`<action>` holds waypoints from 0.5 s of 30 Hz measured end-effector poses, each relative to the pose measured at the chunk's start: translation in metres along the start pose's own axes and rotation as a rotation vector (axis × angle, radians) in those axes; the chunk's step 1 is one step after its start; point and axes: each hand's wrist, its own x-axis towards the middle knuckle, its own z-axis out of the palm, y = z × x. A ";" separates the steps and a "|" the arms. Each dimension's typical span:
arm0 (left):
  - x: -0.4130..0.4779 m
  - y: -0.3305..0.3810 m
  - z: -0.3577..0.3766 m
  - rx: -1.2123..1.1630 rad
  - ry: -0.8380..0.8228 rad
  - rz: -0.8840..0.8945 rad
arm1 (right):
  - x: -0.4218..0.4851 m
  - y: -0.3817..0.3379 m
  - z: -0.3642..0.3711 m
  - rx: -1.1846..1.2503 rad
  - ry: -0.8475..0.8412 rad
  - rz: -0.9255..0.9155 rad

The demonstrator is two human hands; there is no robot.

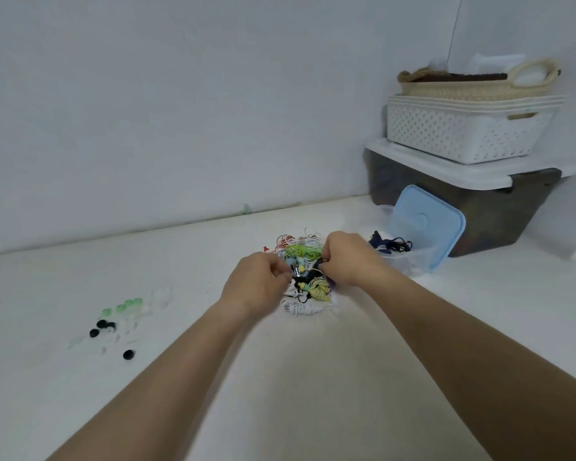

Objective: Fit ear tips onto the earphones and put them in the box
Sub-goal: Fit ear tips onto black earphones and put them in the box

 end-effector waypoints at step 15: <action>0.004 -0.012 0.012 -0.195 0.031 -0.036 | 0.002 -0.022 -0.037 0.829 0.154 -0.040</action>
